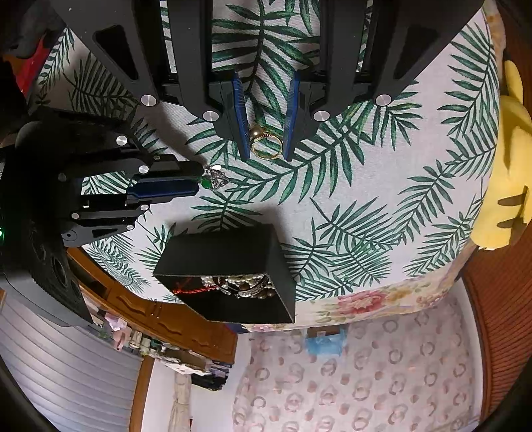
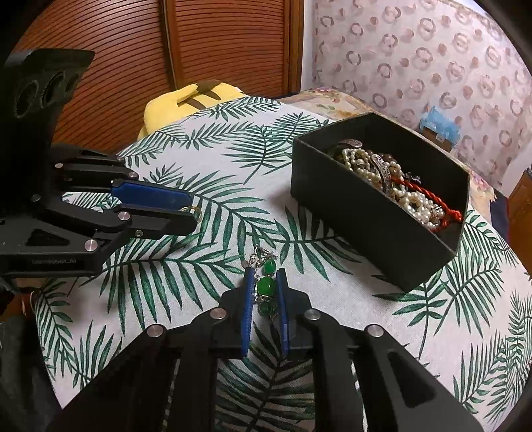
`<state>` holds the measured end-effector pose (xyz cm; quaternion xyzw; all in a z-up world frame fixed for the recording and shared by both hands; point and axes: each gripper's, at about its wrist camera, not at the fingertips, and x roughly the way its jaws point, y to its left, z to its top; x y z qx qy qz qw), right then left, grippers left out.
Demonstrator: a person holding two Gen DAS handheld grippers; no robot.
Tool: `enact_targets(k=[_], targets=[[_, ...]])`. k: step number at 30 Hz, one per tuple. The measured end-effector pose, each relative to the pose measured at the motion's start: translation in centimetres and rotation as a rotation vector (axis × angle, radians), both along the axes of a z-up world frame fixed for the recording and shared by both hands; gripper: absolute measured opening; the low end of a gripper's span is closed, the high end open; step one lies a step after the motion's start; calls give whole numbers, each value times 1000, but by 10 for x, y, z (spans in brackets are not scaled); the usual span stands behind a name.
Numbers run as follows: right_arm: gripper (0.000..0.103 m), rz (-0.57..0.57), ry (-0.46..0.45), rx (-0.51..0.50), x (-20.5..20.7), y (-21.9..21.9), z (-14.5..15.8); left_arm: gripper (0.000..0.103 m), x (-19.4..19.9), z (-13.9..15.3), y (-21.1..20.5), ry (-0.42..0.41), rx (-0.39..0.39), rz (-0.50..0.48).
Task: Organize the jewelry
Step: 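Lower the gold ring and jade earring into the black box and open both grippers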
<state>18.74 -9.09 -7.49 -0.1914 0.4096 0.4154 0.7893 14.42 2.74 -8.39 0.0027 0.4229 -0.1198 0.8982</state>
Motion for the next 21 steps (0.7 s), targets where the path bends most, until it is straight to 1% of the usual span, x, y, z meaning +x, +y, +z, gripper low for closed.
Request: enact_targets(k=[4,10,16,21], targets=[[15,-7,-3,8,1,-3,4,19,2,2,-3,-7,-1,-3],[15,-27,-38,36,2,-12,22,19,8,10,-5,-31,-5,1],[15,-34,-88,69,7,-22,49,19,18,24,-6,-66,-17,6],[15,-41,-153,93,16,-29,78,19,27,37,-8,-100,-26,6]])
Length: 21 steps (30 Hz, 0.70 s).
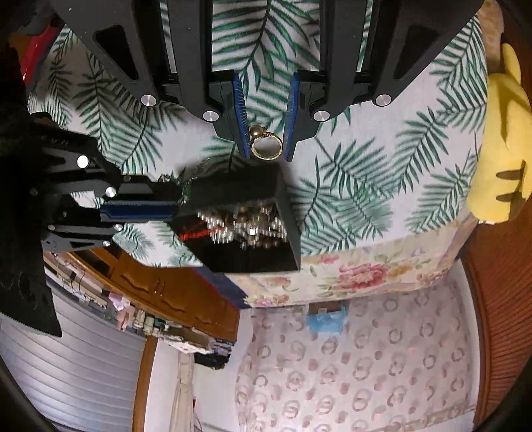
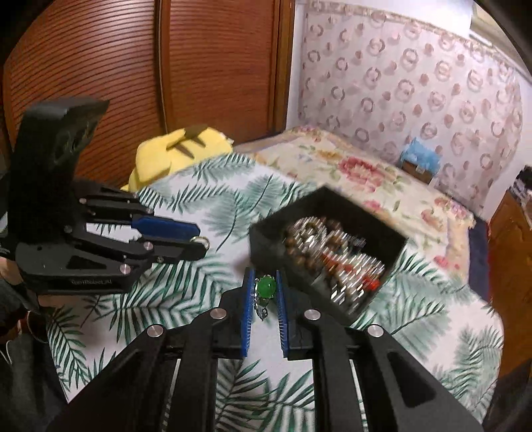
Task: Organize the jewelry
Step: 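Lower the gold ring and jade earring into the black box and open both grippers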
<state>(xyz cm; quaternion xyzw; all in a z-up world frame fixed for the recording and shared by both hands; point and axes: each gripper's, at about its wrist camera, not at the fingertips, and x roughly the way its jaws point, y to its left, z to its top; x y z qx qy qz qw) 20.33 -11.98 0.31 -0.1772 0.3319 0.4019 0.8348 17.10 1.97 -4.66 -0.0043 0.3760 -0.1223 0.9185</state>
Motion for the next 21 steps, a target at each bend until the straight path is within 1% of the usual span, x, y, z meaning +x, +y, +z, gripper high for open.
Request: enact_targets(k=[5,9,14,18,21], targets=[[15,-27,-54,15,20,-1,22,19,12,12,-2,-32,1,3],[15,-59,-77,22,42,-3,30,19,23,21,-5,-53,5,3],[15,-110,-39,45,73,-9,25,19,40,31,-9,-77,10,-1],[18,-139,-3,62,87,-11,17,19,55,33,-16,-82,17,-7],[20,-147,12,69,91,-12,12,19,66,31,-20,-76,18,-11]])
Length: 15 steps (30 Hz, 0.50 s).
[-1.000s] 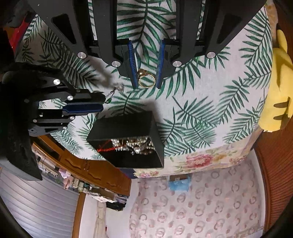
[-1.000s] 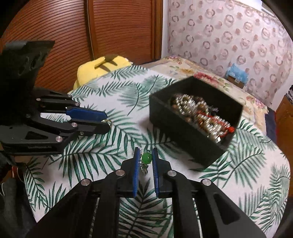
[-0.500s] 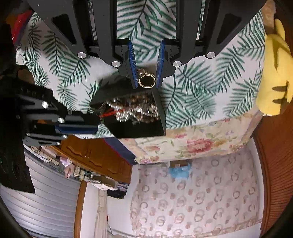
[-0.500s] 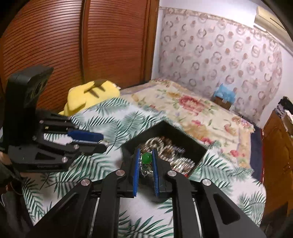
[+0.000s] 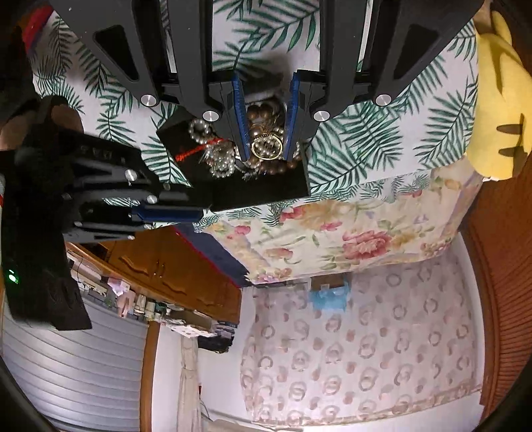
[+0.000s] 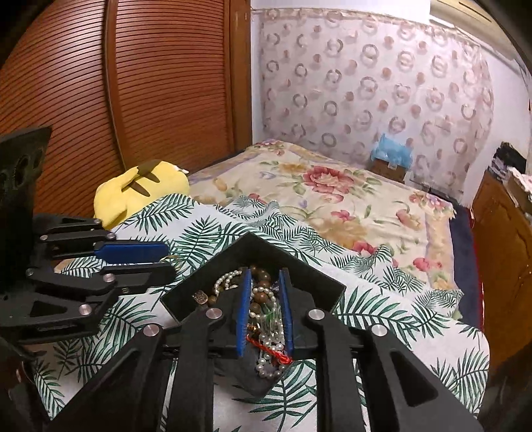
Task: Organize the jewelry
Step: 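Lower the gold ring and jade earring into the black box and open both grippers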
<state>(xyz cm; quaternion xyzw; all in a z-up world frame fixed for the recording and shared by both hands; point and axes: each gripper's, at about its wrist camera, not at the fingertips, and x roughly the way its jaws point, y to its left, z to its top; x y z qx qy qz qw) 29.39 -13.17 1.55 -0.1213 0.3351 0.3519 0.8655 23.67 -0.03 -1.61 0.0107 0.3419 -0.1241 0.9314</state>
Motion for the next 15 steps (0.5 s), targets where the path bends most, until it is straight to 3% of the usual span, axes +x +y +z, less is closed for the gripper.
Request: enact_targets(k=[5,13,15], targets=[[20,-14,12,14,-9,-7,-3,21,12,-5,-9,10,1,3],[20,-78,1,45,-39,-31,1,42,1,-1,-12,-11,-4,33],[20,-101,-4,57,-49,-36,2,54,-8,3,-11,-20,-7,46]])
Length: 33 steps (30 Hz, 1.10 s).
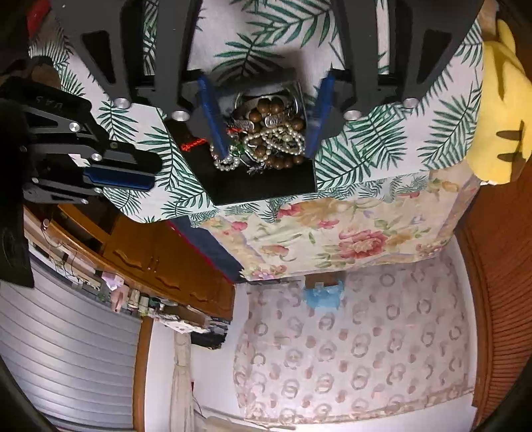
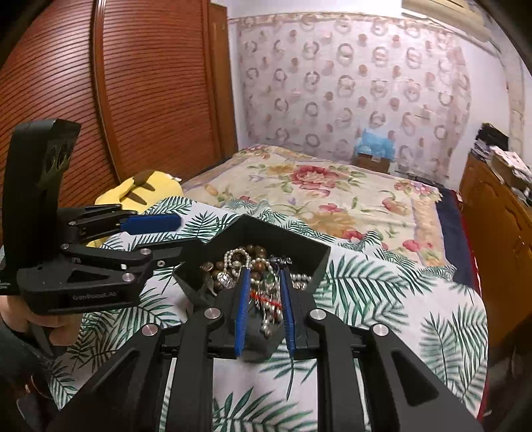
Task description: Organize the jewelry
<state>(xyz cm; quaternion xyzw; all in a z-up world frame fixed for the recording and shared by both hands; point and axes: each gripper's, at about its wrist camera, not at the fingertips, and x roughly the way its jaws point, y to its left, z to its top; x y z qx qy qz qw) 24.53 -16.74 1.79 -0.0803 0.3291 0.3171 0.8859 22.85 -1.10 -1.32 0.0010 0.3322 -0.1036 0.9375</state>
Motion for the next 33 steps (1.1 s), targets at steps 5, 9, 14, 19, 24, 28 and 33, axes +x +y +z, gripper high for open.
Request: enact_targets(k=[5,9,14,19,24,28,33], targets=[[21,-56,-10,24,-25,-11,4,80,-26,8,3,-27,12,40],[42,-101,-32,52,-48,-19,11,93,-47,15,8,-42,33,86],[69,-149,-57,92,-75,-30,22,95,-79,25,15,-71,21,120],[97,-178,-90,125,-103,-40,31,95,-109,31,14,-90,35,155],[101,-253,-124,117,-127,-49,40,95,-132,40,16,-114,39,184],[101,-289,-143,119,-135,-57,42,96,-143,44,20,-114,36,207],[101,-303,-151,126,-138,-61,41,96,-146,43,24,-116,33,221]])
